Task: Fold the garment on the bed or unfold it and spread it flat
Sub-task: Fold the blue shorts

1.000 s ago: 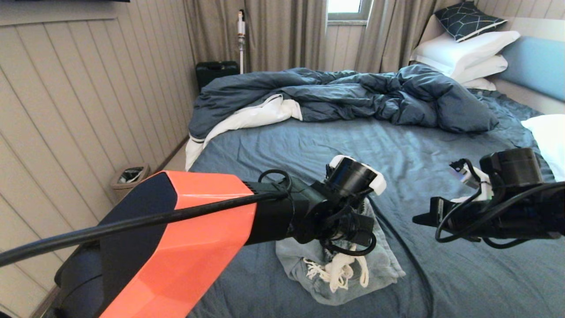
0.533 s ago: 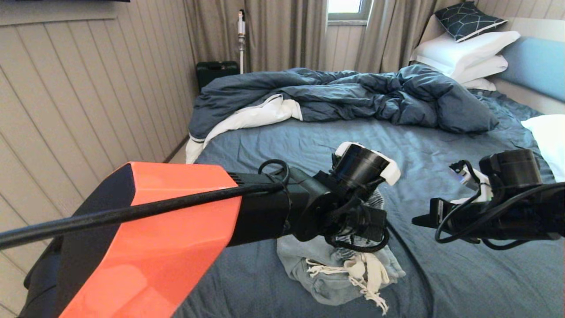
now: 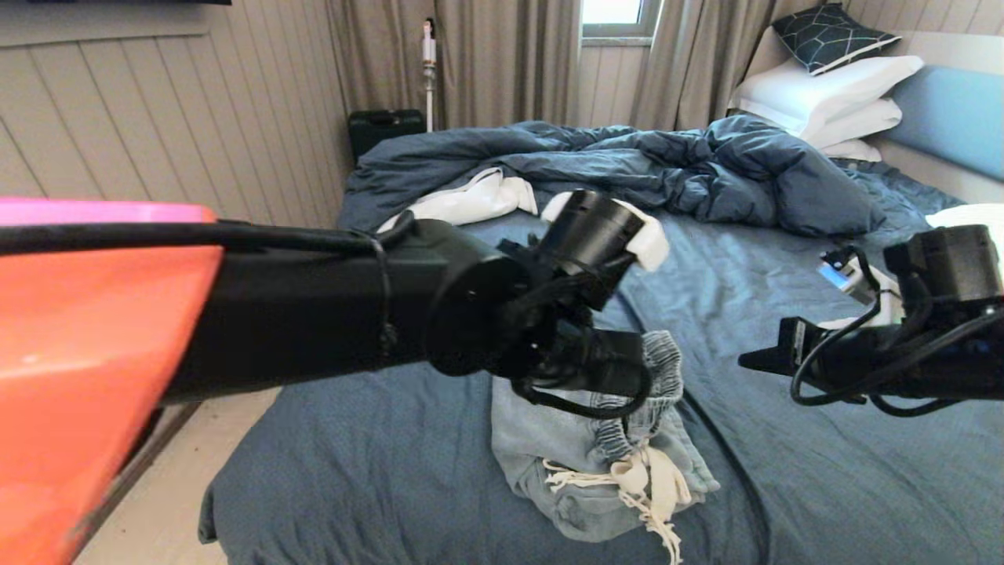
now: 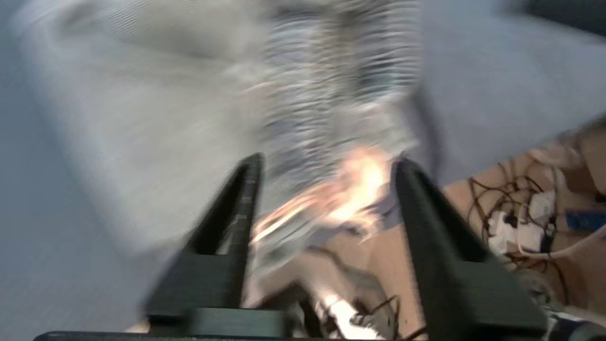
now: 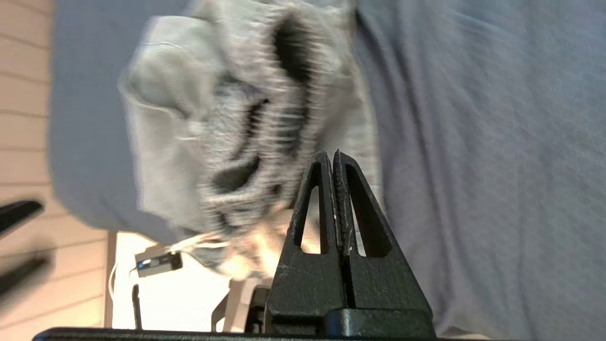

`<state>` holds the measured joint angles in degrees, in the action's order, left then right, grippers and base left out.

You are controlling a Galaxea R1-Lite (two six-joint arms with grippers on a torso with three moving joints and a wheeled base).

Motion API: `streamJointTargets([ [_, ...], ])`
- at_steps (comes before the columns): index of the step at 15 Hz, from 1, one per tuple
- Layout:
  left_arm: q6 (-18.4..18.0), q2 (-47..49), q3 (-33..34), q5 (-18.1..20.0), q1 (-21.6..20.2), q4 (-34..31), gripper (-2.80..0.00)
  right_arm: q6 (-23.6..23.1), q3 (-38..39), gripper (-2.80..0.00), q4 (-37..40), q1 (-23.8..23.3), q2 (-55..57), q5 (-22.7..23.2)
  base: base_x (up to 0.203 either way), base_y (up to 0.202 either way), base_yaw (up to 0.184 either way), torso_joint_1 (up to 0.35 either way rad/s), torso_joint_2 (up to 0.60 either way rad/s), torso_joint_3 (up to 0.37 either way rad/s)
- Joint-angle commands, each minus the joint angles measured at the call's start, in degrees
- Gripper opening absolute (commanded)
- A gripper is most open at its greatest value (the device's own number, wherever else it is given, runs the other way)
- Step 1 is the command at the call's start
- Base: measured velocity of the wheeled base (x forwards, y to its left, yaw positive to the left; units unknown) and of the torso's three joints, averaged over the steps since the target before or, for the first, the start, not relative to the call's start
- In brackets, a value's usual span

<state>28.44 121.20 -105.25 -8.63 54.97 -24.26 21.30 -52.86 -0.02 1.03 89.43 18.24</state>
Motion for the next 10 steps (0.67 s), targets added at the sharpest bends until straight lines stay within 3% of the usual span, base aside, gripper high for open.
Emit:
streamJointTargets([
  [1, 1.14, -5.41, 6.58, -0.52, -3.96, -0.63, -2.80, 0.34, -4.45, -2.80, 4.14, 3.25, -1.02, 0.13, 0.000, 0.000, 0.000, 0.000, 0.00, 0.000],
  [5, 2.24, -13.68, 26.36, -2.61, -10.81, 3.35, -2.80, 5.68, -18.22, -2.80, 17.59, 12.13, 5.68, -1.37, 0.000, 0.000, 0.000, 0.000, 0.00, 0.000],
  [8, 2.33, -19.88, 42.14, -2.96, -14.29, 11.87, -2.80, 8.05, -24.87, -2.80, 22.91, 20.20, 12.91, -9.76, 0.000, 0.000, 0.000, 0.000, 0.00, 0.000],
  [10, 2.52, -23.56, 50.66, -2.95, -15.22, 18.45, -2.80, 8.04, -27.75, -2.80, 24.21, 22.68, 17.77, -13.23, 0.000, 0.000, 0.000, 0.000, 0.00, 0.000],
])
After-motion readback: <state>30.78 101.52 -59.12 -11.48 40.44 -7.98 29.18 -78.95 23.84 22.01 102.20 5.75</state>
